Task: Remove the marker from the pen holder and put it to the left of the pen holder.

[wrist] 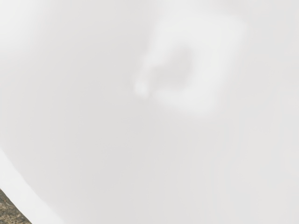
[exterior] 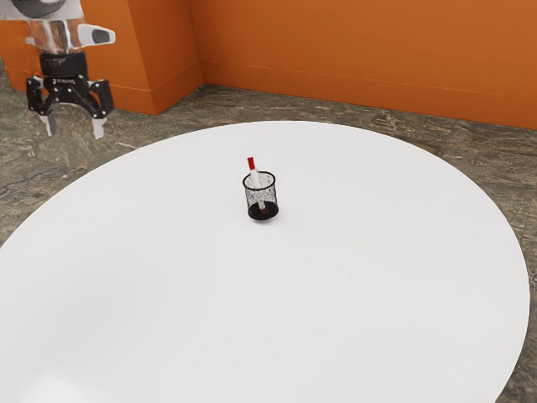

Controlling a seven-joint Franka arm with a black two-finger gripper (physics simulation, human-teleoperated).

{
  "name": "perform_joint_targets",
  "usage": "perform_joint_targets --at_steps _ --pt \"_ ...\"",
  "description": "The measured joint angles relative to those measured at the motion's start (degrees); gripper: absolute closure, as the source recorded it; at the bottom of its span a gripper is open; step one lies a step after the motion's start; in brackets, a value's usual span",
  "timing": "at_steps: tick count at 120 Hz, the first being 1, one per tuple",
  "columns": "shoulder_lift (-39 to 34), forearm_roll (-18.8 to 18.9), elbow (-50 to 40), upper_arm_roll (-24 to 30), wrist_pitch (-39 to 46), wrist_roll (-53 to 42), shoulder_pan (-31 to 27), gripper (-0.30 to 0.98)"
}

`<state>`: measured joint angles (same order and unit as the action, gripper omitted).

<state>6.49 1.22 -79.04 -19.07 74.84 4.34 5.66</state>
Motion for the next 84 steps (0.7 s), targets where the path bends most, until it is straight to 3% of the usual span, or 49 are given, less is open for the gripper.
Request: perform_joint_targets --at_steps 11,33,45,58,84 --pt "0.6 -0.9 0.5 0.0 4.8 -1.3 5.6 0.0" --pt "1.0 -1.4 1.5 0.8 10.2 -2.8 4.1 0.0" --pt "5.3 4.7 5.3 5.3 17.5 -0.3 4.7 0.0" --pt "12.8 10.0 6.6 3.7 29.3 4.6 4.9 0.0" --pt "29.9 13.5 12.6 -0.4 54.3 12.5 4.1 0.0"
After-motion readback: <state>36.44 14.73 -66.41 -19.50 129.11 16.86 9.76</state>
